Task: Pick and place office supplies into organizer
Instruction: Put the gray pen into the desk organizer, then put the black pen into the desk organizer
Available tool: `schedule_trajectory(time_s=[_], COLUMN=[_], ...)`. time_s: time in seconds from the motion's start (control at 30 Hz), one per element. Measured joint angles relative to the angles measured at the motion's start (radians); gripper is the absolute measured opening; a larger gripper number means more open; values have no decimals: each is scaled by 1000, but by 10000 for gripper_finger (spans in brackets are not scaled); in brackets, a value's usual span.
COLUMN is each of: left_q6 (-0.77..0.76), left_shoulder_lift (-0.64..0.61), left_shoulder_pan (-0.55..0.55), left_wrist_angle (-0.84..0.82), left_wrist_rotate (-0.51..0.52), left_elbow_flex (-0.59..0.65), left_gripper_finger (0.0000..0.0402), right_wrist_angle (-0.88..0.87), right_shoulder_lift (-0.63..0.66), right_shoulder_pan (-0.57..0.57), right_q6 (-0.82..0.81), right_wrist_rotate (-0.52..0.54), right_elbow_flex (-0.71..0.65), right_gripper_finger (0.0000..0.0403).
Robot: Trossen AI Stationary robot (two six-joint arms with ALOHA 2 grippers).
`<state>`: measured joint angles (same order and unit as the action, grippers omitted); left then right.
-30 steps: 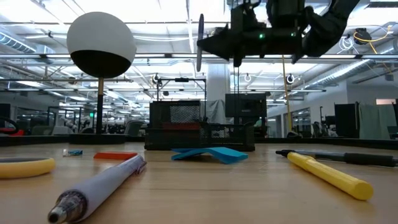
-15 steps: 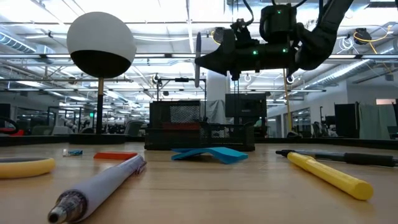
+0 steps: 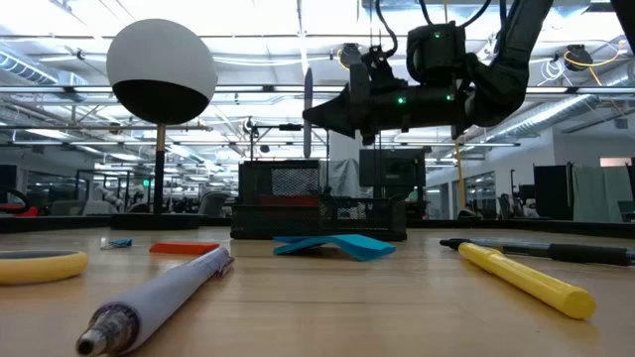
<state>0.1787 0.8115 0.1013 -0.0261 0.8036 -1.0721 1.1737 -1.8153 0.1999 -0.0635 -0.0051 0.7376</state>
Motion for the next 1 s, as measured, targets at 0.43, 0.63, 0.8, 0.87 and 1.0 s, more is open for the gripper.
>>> schedule_trajectory(time_s=[0.43, 0.63, 0.8, 0.87, 1.0], left_q6=[0, 0, 0, 0, 0], left_shoulder_lift=[0, 0, 0, 0, 0], left_shoulder_pan=[0, 0, 0, 0, 0], left_wrist_angle=[0, 0, 0, 0, 0], left_wrist_rotate=[0, 0, 0, 0, 0], left_elbow_flex=[0, 0, 0, 0, 0], left_gripper_finger=[200, 200, 200, 200, 200], right_wrist_angle=[-11, -11, -10, -10, -10], right_shoulder_lift=[0, 0, 0, 0, 0], right_shoulder_pan=[-7, -16, -18, -18, -18], right_q6=[4, 27, 36, 31, 31], right_wrist_rotate=[0, 1, 2, 3, 3], right_elbow_flex=[0, 0, 0, 0, 1], right_gripper_finger=[64, 85, 96, 102, 116])
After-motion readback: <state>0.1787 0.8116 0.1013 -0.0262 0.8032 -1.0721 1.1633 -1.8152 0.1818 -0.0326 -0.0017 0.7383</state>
